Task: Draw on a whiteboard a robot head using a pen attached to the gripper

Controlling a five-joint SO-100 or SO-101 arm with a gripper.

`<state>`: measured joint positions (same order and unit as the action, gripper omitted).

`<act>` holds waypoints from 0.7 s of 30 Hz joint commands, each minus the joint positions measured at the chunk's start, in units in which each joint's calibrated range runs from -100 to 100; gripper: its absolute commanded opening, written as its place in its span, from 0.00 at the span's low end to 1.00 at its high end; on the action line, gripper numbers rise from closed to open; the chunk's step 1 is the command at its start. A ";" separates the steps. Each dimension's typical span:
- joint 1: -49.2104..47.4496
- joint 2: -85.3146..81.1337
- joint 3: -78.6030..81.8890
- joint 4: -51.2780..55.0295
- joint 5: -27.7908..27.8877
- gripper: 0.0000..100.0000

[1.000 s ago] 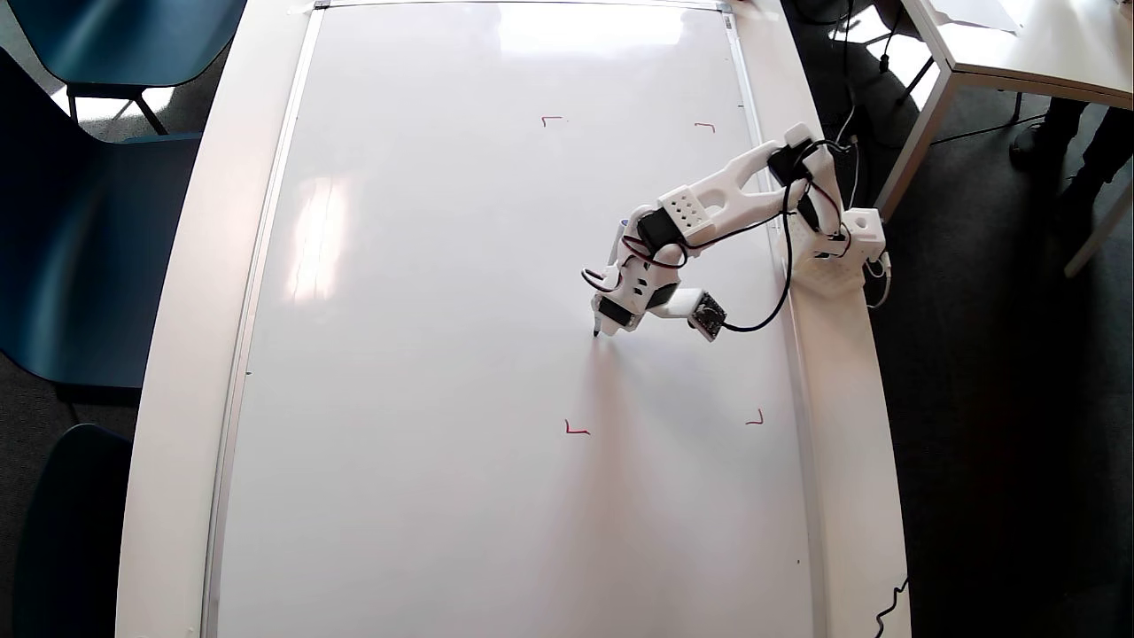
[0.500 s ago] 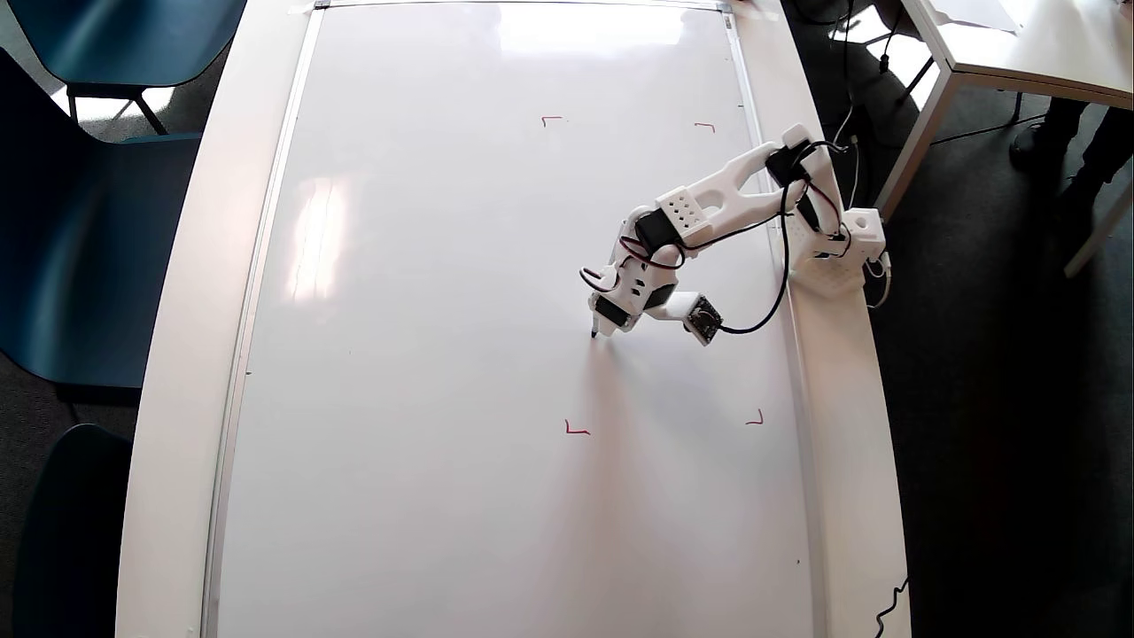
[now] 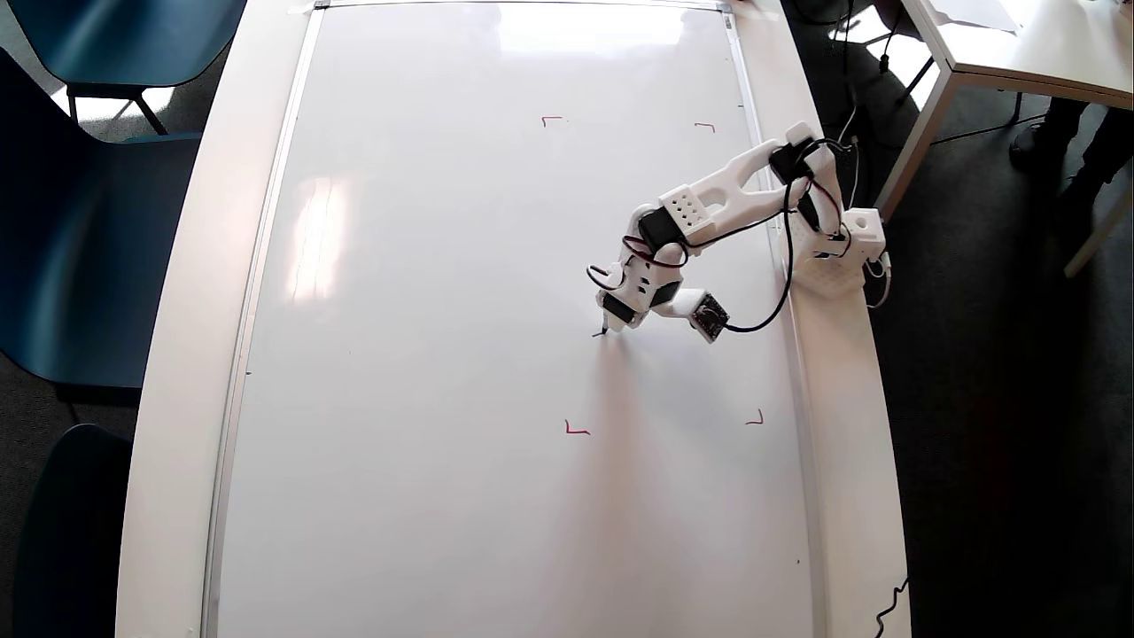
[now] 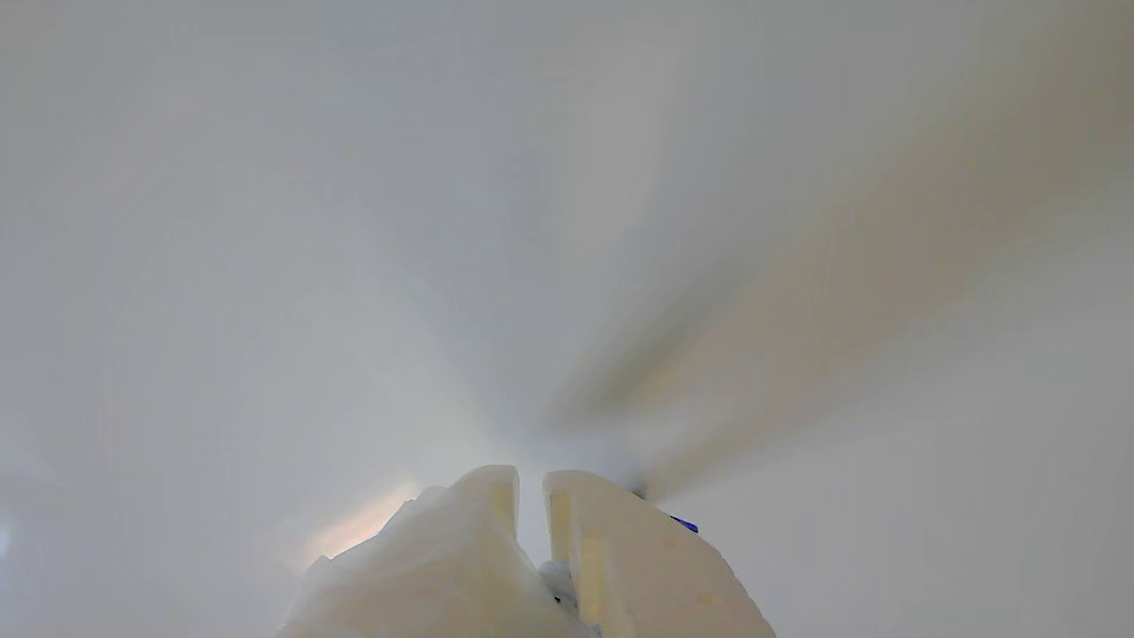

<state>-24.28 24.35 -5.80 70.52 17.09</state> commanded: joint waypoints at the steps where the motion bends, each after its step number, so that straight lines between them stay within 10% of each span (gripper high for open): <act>1: -0.43 -3.77 6.03 0.81 -0.15 0.02; 21: -3.89 -21.71 39.53 -6.23 -3.64 0.02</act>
<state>-27.75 4.45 27.55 65.37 13.66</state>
